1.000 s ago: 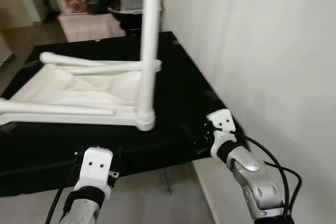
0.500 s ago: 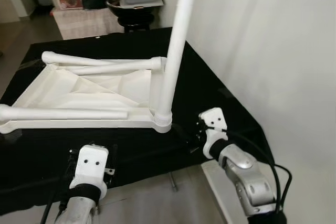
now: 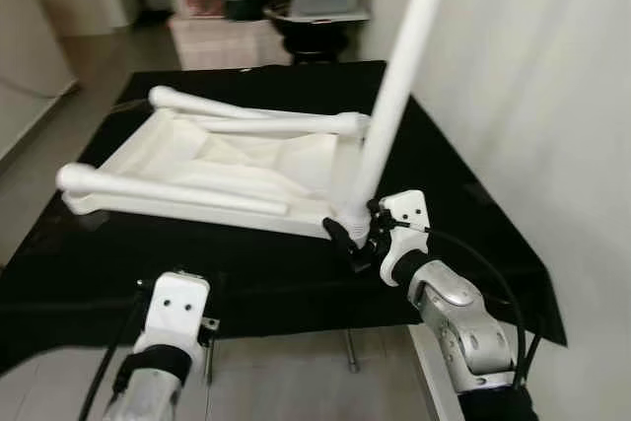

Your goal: Building children table

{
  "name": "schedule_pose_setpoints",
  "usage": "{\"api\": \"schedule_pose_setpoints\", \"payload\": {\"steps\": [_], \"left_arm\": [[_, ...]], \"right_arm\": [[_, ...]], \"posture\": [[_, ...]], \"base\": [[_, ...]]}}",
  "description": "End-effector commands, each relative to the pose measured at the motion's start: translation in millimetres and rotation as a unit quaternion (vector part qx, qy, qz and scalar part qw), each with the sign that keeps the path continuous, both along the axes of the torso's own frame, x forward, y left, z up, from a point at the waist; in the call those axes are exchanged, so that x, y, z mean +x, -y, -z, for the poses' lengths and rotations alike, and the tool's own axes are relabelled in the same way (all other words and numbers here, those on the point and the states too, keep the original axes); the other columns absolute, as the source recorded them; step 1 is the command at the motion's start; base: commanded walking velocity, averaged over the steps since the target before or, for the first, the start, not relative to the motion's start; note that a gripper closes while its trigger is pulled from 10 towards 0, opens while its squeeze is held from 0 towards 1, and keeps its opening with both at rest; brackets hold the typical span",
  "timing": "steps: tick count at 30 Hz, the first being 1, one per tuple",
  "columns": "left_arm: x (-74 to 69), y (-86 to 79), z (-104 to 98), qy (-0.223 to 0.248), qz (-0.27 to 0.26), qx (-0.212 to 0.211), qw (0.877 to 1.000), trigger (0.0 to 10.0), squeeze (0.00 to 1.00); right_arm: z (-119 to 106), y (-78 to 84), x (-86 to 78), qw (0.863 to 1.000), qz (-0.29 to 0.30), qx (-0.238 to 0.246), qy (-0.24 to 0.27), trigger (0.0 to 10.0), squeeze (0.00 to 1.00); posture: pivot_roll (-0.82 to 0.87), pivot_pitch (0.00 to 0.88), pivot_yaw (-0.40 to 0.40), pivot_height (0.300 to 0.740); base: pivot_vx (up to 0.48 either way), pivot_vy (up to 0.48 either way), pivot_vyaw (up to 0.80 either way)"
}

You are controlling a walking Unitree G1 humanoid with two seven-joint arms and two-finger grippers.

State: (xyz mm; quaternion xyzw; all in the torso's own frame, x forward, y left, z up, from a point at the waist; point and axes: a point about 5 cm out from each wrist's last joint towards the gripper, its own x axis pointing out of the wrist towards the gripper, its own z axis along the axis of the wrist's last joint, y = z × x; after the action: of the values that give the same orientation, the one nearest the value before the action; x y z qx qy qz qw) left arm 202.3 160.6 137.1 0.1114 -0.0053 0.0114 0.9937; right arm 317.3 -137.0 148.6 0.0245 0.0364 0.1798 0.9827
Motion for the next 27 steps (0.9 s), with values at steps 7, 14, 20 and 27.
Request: {"api": "schedule_pose_setpoints", "payload": {"steps": [7,14,20,27], "left_arm": [[-1.7,3.6,5,-0.019,0.022,0.002,1.0,10.0,0.0],[-3.9,6.5,4,-0.022,0.027,-0.004,0.999,10.0,0.0],[-6.7,9.0,3,-0.025,0.033,-0.013,0.999,10.0,0.0],[-10.3,11.7,2,-0.029,0.038,-0.022,0.999,10.0,0.0]], "right_arm": [[-7,14.9,18.3,0.998,0.043,0.033,-0.017,10.0,0.0],[-35,12.7,36.7,0.998,0.02,0.051,0.029,10.0,0.0],[-62,1.1,50.0,0.997,0.008,0.048,0.067,10.0,0.0],[-74,-4.9,47.4,0.996,0.056,0.003,0.076,10.0,0.0]], "posture": [[-0.02,0.093,0.001,0.74],[-0.01,0.115,0.001,0.74],[0.0,0.144,-0.007,0.74],[-0.01,0.171,-0.011,0.74]], "base": [[0.0,0.0,0.0],[0.0,0.0,0.0],[0.0,0.0,0.0],[0.0,0.0,0.0]]}}
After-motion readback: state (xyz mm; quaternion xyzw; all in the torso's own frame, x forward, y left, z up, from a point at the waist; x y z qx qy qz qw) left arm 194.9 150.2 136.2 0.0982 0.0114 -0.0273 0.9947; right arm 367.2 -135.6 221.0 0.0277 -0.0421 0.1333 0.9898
